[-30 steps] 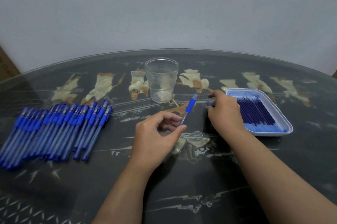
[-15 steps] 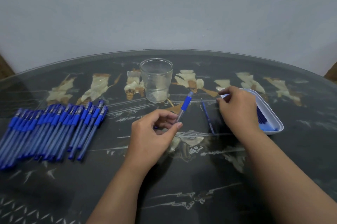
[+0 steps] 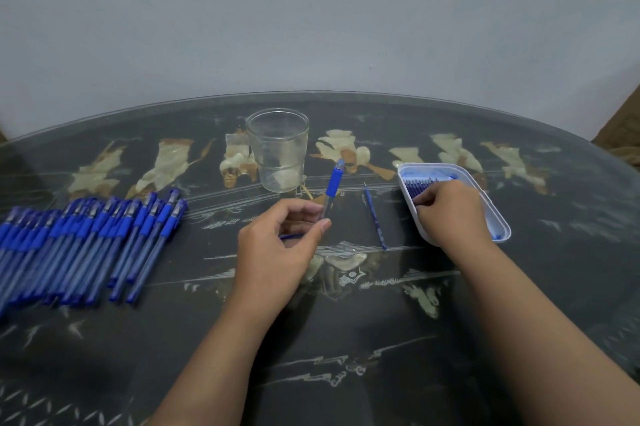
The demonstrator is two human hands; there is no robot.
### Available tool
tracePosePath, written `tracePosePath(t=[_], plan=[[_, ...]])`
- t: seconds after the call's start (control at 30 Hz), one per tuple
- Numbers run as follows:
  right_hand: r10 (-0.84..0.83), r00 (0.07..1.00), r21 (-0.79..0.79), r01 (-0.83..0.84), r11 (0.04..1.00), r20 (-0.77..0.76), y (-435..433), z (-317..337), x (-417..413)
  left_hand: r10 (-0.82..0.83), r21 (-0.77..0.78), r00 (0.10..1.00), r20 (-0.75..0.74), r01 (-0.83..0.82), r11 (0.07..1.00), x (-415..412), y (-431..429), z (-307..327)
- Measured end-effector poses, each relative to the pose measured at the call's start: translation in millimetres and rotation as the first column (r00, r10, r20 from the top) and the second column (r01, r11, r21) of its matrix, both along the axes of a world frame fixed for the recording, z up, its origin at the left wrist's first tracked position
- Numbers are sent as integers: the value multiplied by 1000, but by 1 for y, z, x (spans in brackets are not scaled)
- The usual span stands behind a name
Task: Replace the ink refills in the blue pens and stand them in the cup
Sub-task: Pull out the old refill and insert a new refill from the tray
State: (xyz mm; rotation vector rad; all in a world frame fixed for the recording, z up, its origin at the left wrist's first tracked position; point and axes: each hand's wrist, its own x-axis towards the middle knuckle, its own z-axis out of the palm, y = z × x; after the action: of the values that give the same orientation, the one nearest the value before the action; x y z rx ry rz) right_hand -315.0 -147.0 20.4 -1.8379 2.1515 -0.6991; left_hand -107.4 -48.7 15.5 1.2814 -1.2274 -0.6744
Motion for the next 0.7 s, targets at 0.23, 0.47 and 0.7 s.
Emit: tracePosePath(t=[0.23,0.47,0.7], plan=[[15,993,39,-11,999,-120,-10,-2,-3,-4,14,999,41,3,1000,1,0,-10],[-45,999,46,46,998,-23,-6,4,-2,-17,6,999,50,16,1000,1,1,-11],[54,861,-138,18,990,506,21,41,23,-13,14,999,33,12,1000,3,-1,-14]])
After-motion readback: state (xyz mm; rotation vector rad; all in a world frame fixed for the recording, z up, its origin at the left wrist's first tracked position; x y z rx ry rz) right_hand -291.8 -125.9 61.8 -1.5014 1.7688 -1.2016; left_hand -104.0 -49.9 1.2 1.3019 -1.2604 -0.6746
